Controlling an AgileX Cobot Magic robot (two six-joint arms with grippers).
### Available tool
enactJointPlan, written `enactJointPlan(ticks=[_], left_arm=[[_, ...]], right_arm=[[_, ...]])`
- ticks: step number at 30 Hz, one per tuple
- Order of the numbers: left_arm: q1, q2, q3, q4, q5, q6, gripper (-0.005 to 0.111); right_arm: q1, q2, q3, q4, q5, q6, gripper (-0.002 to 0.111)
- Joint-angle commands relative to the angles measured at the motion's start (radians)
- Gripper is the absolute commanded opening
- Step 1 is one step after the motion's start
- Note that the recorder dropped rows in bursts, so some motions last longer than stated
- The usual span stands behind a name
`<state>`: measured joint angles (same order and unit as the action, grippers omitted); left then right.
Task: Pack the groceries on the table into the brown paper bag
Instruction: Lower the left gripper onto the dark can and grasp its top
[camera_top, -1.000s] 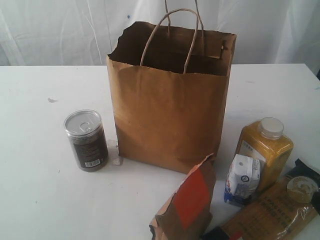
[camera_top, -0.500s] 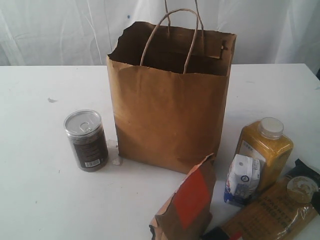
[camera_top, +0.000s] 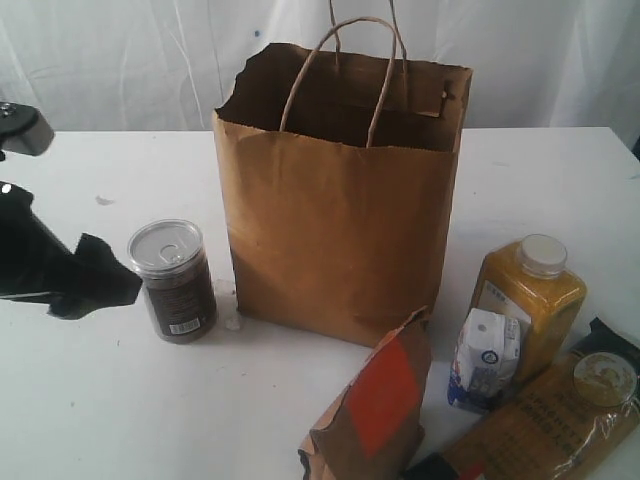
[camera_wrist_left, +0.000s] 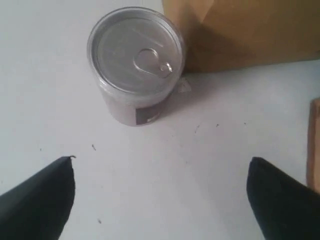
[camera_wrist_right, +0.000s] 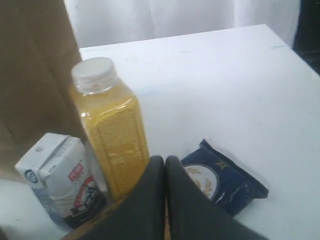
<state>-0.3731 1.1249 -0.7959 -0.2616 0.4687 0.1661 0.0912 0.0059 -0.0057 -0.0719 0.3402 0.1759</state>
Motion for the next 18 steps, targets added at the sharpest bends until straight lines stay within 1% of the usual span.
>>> enactJointPlan(ticks=[1,5,8,11,13,15,18], left_arm=[[0.0,0.091,-0.001,-0.033,-0.12,0.024,0.092],[-0.01,0.182,-0.09,-0.052,-0.107,0.026,0.092],[-0.057,0.279,-0.196,-0.043,-0.027,0.032,0.093],[-0.058,0.347,-0.27,0.004,0.014,0.027,0.099],[-0.058,0.372,-0.305,0.073,0.035,-0.012,0.103],[-0.058,0.383,-0.323,0.152,0.039,-0.059,0.103],[-0.058,0.4,-0.335,0.174,0.047,-0.07,0.103]], right_arm=[[-0.046,-0.006,0.006,-0.003,-0.003,0.002,0.0],[-0.044,-0.006,0.006,-0.003,-0.003,0.002,0.0],[-0.044,-0.006,0.006,-0.003,-0.003,0.002,0.0],[-0.044,-0.006,0.006,-0.003,-0.003,0.002,0.0],[-0.044,-0.006,0.006,-0.003,-0.003,0.002,0.0],[-0.044,-0.006,0.006,-0.003,-0.003,0.002,0.0],[-0.044,-0.006,0.006,-0.003,-0.003,0.002,0.0]])
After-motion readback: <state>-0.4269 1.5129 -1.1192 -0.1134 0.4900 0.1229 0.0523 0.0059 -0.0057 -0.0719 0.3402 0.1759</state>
